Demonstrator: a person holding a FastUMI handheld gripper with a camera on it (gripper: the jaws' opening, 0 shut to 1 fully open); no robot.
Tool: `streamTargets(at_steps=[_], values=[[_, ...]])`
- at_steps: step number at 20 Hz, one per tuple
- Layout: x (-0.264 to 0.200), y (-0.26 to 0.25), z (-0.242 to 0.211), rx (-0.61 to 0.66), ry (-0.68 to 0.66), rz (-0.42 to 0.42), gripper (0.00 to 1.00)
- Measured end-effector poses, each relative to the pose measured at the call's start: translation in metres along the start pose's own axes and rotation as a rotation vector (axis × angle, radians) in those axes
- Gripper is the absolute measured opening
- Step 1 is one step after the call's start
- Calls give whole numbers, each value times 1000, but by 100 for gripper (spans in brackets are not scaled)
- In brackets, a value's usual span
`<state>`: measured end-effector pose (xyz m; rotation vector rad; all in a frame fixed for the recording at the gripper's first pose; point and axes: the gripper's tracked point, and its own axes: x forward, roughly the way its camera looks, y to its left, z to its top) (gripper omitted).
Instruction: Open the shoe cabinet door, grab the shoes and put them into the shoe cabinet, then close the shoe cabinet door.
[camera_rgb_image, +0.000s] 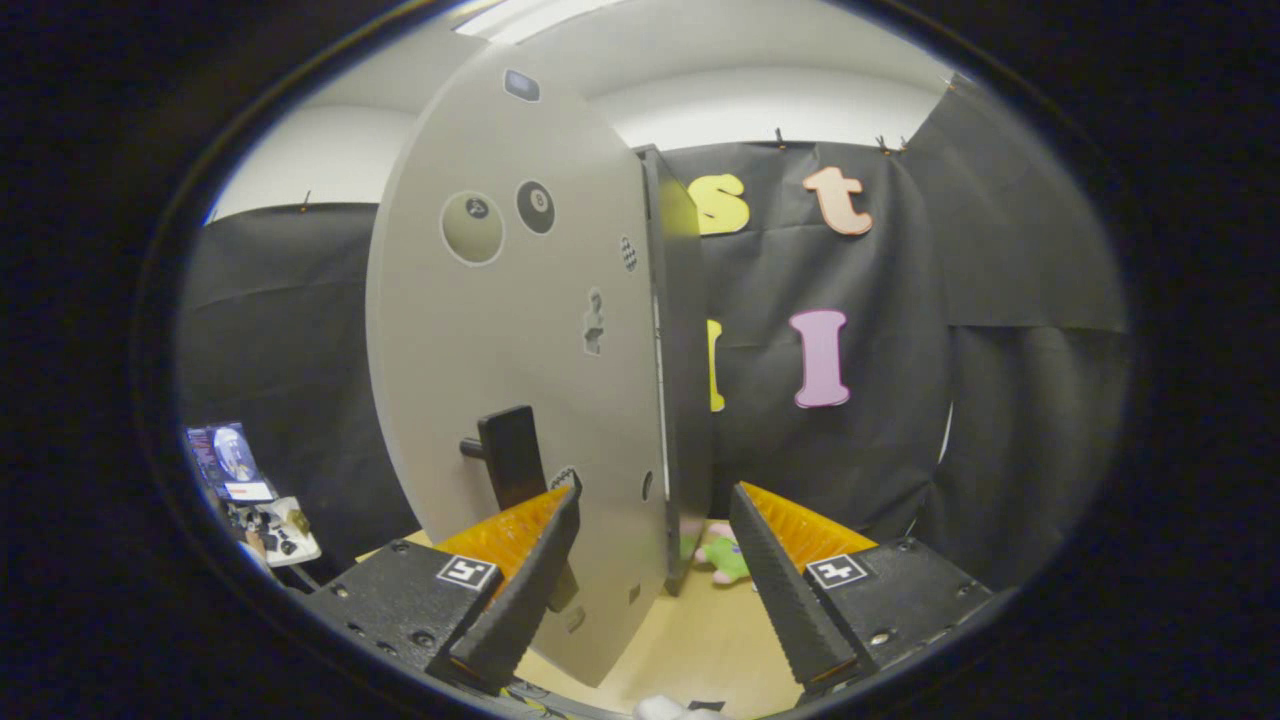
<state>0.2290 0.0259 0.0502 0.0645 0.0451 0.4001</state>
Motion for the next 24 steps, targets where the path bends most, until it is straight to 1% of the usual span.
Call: streamTargets(at_steps=[3, 4, 10, 17, 20, 24], values=[[-1, 7, 2, -49, -2, -21, 95], [0, 13, 2, -47, -5, -22, 95], [14, 67, -3, -49, 10, -24, 95], [54, 129, -8, -55, -1, -41, 95], [75, 152, -13, -37, 5, -41, 95], [103, 183, -15, -34, 17, -6, 96]])
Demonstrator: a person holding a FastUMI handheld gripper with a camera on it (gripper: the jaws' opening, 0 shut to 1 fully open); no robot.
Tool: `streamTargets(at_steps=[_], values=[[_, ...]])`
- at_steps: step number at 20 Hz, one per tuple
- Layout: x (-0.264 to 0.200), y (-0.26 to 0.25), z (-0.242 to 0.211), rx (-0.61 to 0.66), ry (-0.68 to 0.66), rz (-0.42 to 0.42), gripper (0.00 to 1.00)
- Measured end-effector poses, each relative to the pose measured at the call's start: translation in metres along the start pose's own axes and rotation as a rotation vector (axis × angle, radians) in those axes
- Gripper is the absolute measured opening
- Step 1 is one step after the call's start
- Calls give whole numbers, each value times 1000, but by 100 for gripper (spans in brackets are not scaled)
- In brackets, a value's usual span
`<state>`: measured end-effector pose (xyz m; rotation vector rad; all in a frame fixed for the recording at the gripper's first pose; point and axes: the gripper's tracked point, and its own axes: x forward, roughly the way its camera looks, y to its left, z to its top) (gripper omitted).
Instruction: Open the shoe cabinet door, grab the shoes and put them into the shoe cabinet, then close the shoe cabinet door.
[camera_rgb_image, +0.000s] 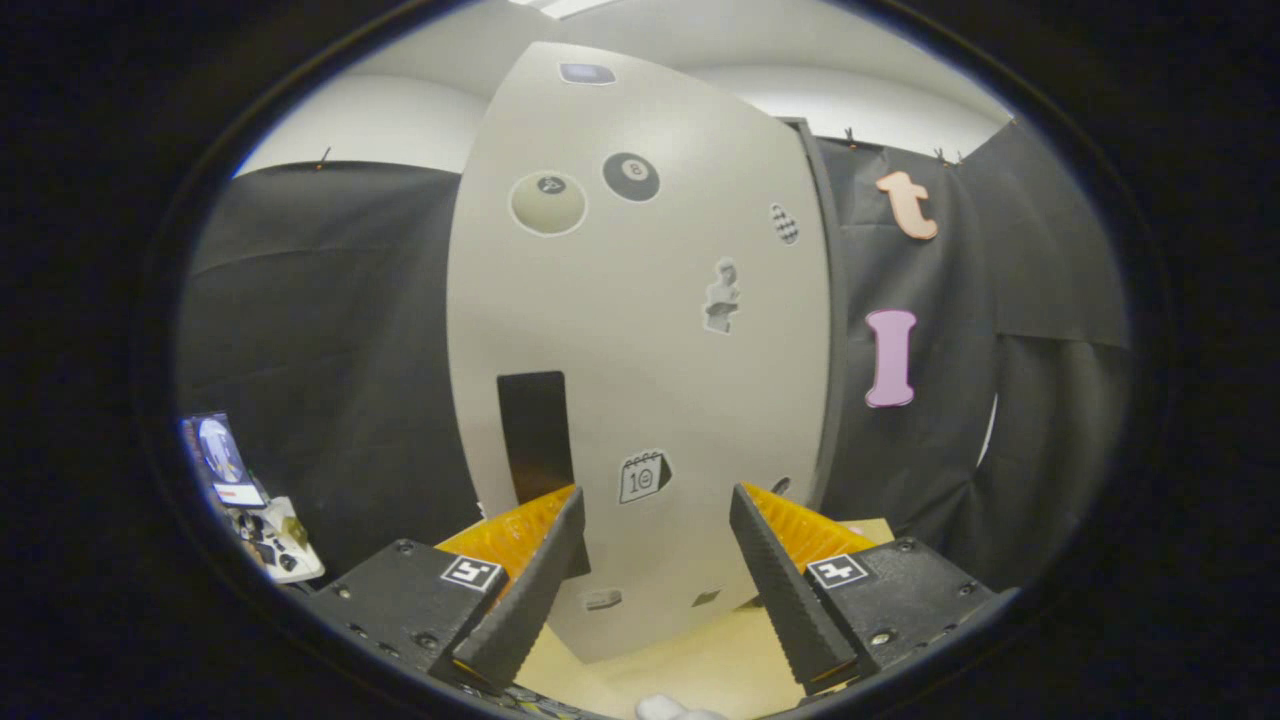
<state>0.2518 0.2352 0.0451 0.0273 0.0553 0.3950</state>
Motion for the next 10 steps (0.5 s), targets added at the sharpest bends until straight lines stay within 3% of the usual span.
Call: streamTargets(at_steps=[6, 10], values=[[54, 36, 11, 18, -2, 18, 97], [63, 43, 17, 37, -24, -23, 98]])
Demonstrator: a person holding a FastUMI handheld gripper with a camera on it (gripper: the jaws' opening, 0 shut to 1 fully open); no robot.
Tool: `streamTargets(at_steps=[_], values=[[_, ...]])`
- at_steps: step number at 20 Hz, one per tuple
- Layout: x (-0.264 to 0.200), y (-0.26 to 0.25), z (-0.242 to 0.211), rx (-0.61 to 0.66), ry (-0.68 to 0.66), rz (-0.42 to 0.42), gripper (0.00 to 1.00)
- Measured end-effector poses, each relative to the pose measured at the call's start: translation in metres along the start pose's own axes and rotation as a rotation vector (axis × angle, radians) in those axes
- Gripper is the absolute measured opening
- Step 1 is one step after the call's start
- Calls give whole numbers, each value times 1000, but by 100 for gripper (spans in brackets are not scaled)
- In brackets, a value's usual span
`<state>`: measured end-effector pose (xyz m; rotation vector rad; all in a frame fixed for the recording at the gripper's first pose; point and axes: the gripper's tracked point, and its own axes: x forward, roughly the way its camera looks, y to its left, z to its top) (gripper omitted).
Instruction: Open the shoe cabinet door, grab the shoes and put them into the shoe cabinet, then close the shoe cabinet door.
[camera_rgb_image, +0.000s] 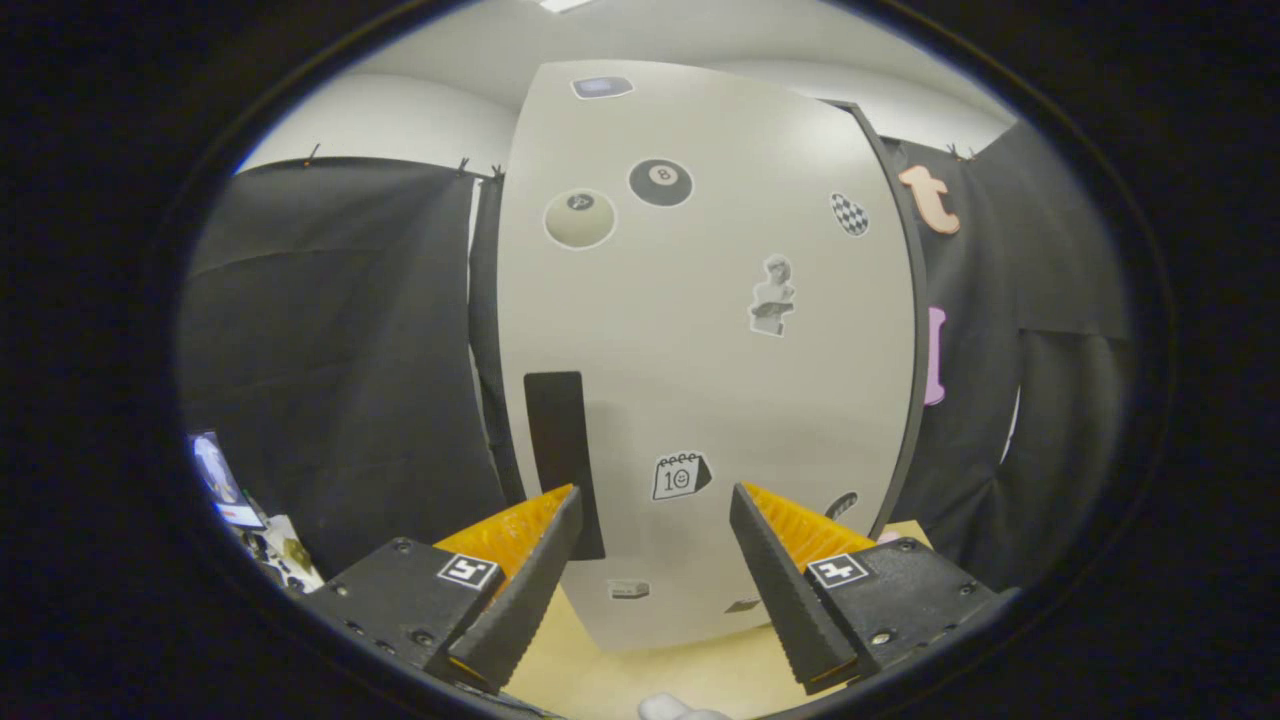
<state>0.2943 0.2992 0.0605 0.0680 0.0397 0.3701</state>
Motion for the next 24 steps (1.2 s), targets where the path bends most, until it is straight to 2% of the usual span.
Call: streamTargets(at_steps=[6, 12, 24], values=[[-16, 3, -10, 10, 19, -34, 97], [-52, 2, -11, -5, 12, -90, 97], [-166, -10, 3, 16, -37, -227, 97]])
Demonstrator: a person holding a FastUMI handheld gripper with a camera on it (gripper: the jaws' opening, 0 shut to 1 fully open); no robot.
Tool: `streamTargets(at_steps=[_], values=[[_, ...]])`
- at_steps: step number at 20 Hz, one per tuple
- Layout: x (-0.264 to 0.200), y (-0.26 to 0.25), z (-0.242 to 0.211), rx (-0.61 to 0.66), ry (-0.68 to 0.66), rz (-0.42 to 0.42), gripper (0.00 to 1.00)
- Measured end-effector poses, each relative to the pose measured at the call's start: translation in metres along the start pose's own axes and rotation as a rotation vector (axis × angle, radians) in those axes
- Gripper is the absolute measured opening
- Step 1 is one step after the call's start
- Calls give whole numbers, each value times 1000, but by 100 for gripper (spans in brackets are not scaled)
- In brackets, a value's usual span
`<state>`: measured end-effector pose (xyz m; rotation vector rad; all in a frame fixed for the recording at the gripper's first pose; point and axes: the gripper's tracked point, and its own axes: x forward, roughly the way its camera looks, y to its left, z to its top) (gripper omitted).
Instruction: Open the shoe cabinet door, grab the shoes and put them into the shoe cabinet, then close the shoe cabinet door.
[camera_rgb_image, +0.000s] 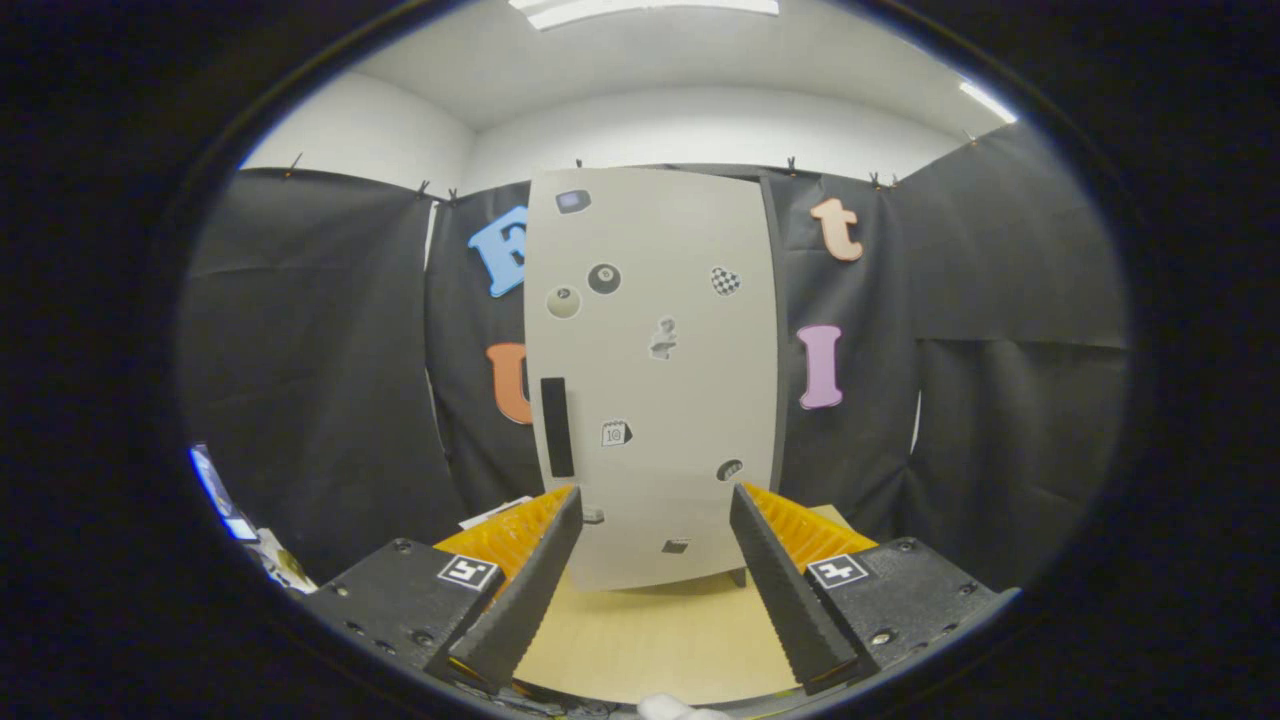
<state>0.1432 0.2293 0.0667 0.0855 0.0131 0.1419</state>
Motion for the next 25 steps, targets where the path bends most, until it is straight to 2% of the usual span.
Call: streamTargets(at_steps=[4, 9, 25], values=[[-30, -16, -7, -14, 13, -46, 97], [-50, -23, -18, -18, 27, -62, 97], [-71, -38, -13, -26, 7, -79, 97]])
